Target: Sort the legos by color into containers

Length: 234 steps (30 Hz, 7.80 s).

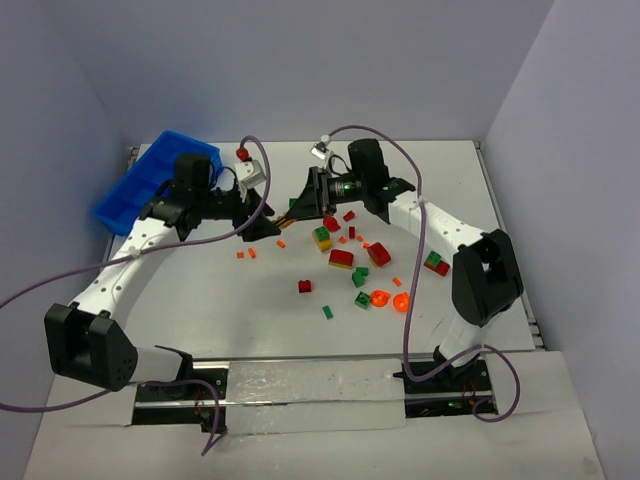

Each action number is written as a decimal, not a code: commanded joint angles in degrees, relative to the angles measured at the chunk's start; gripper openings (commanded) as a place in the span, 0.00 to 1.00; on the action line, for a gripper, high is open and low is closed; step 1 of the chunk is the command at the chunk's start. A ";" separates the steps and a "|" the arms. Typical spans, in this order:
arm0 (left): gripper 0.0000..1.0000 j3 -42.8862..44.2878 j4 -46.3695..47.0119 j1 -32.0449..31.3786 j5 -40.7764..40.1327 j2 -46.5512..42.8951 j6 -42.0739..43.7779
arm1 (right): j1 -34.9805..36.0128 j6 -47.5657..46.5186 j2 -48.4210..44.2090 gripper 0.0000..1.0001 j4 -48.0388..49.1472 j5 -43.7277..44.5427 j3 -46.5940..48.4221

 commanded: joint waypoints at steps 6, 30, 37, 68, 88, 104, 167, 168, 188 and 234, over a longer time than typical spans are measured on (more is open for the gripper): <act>0.64 5.34 -0.32 -3.90 -8.53 2.23 6.55 | 0.63 4.89 1.99 0.00 3.40 -1.08 1.43; 0.00 1.52 1.03 4.68 -10.04 1.81 3.13 | -4.08 4.66 1.39 0.92 4.21 -1.54 0.29; 0.00 8.43 6.63 23.09 -13.06 11.72 -7.53 | -12.91 -3.46 -1.01 0.95 -3.29 3.06 1.78; 0.40 38.45 18.22 27.77 -55.47 50.85 -36.42 | -14.40 -14.31 -2.19 0.98 -12.56 11.14 5.55; 0.71 26.20 2.10 19.10 -18.63 23.32 -8.08 | -16.52 -18.17 -7.50 1.00 -15.34 13.07 3.01; 0.81 -7.13 -1.20 -22.70 -24.92 8.38 6.63 | -33.14 -27.34 -12.08 1.00 -25.51 16.57 -2.57; 0.00 26.48 3.05 22.73 -38.52 21.88 -24.88 | -33.56 -47.44 -14.81 1.00 -32.70 27.90 0.16; 0.00 27.01 3.24 23.21 -38.12 22.41 -24.70 | -33.49 -47.74 -14.89 1.00 -32.08 28.41 -0.15; 0.00 30.50 17.66 25.80 -31.94 35.89 -25.37 | -29.55 -53.94 -17.75 1.00 -14.02 32.30 -10.52; 0.84 41.97 -14.12 5.38 -9.67 43.82 22.80 | -24.33 -54.86 -7.30 1.00 -23.85 32.05 -0.35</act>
